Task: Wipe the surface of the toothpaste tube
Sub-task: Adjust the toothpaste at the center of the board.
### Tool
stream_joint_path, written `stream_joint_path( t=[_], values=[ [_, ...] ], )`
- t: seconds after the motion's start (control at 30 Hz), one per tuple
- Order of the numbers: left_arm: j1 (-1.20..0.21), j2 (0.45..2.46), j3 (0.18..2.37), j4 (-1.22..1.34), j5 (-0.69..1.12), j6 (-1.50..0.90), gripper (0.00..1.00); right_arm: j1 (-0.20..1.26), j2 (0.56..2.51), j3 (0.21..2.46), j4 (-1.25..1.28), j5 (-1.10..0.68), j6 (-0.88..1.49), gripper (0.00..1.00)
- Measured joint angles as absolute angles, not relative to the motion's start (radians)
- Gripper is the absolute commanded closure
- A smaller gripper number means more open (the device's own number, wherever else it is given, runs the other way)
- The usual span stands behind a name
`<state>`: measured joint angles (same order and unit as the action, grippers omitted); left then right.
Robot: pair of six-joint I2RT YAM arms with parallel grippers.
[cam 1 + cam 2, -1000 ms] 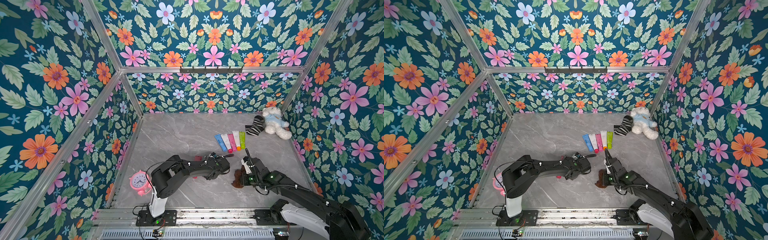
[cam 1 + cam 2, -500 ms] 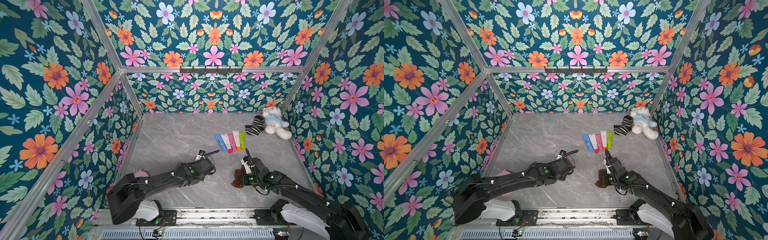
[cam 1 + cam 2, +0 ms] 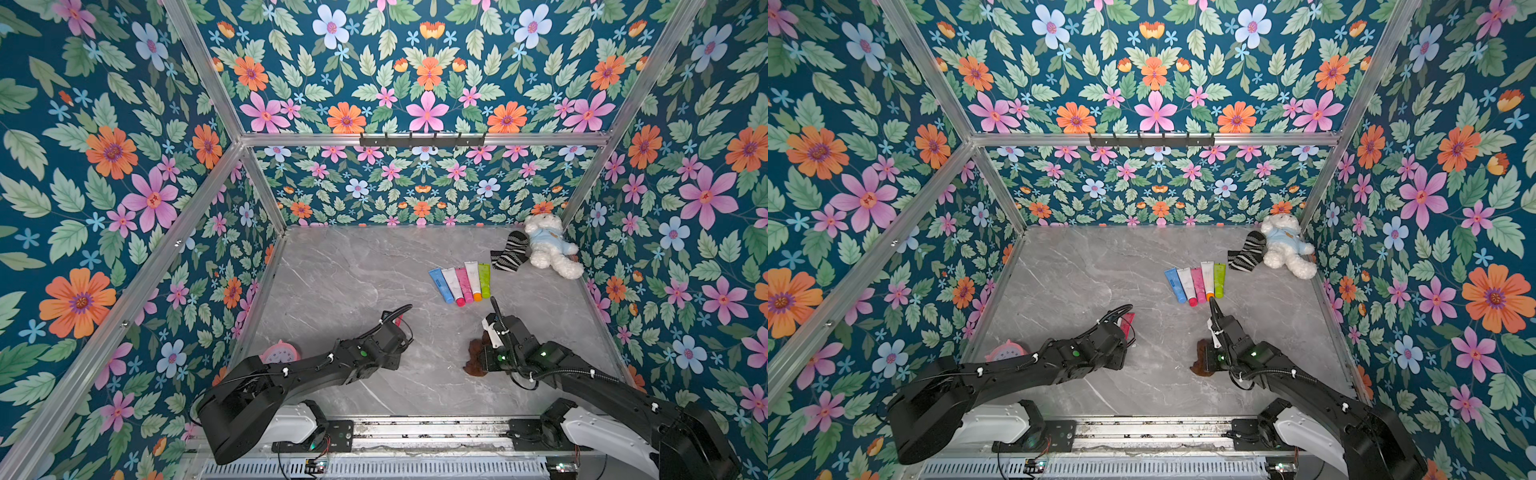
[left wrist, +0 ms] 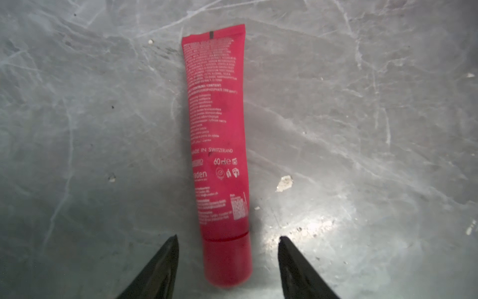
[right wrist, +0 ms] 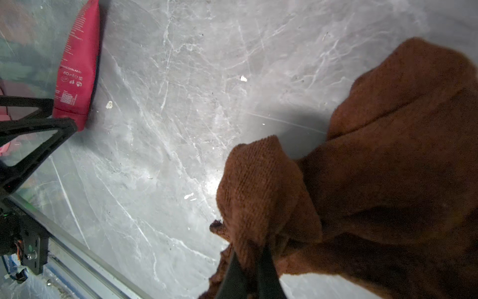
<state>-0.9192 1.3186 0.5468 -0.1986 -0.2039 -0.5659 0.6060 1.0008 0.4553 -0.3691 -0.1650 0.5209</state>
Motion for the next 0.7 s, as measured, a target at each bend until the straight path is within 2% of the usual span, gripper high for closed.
stream_joint_path(
  t=[0.23,0.47,0.7],
  values=[
    [-0.916,1.364,0.554,-0.199,-0.213,-0.567,0.56,0.606,1.001,0.455,-0.369,-0.165,0.521,1.00],
    [-0.927,1.383,0.544,-0.155,-0.204,-0.538,0.76,0.606,0.976,0.453,-0.368,-0.182,0.516,1.00],
    [-1.074,1.442,0.606,-0.112,-0.108,-0.425,0.85,0.607,0.860,0.435,-0.347,-0.274,0.495,1.00]
  ],
)
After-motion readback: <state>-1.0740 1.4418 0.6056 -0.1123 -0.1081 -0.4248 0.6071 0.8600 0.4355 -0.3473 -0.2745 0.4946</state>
